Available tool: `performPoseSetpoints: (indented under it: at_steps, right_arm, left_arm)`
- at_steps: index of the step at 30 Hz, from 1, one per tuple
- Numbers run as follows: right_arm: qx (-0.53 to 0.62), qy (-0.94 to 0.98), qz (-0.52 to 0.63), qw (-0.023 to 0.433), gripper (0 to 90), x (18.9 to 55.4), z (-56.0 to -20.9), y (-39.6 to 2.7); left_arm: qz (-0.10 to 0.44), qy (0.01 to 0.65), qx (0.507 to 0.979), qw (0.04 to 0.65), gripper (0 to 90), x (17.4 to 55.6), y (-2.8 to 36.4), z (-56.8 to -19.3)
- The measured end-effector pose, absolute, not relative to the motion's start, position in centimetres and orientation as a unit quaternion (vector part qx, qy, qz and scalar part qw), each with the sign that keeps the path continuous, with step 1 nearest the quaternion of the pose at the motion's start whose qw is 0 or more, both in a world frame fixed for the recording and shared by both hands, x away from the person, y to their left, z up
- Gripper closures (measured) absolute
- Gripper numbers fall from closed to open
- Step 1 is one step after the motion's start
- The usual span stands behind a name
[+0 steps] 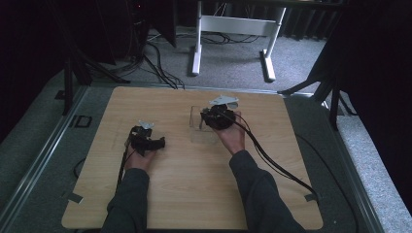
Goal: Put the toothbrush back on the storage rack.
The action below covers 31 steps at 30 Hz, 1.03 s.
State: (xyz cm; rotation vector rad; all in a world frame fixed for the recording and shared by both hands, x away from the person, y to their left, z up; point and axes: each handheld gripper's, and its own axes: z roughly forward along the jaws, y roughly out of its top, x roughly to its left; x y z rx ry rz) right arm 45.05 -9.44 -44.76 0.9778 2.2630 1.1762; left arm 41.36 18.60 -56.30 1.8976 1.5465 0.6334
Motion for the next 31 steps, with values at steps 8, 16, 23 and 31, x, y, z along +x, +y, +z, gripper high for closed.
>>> performPoseSetpoints:
  at_steps: [8,16,23,31]
  right_arm:
    - [0.36,0.792,0.439,0.221,60.6,44.8,-43.4,-10.2]
    - [0.36,0.789,0.445,0.225,60.6,44.7,-42.7,-10.7]
    - [0.358,0.79,0.445,0.223,60.5,44.4,-42.4,-10.7]
    - [0.369,0.785,0.442,0.23,60.0,44.4,-41.6,-12.8]
  left_arm:
    - [0.239,0.583,0.716,0.302,15.7,41.4,18.6,-56.3]
    - [0.239,0.583,0.715,0.302,15.7,41.4,18.6,-56.3]
    - [0.239,0.583,0.716,0.302,15.7,41.4,18.6,-56.3]
    - [0.239,0.583,0.716,0.302,15.7,41.4,18.6,-56.3]
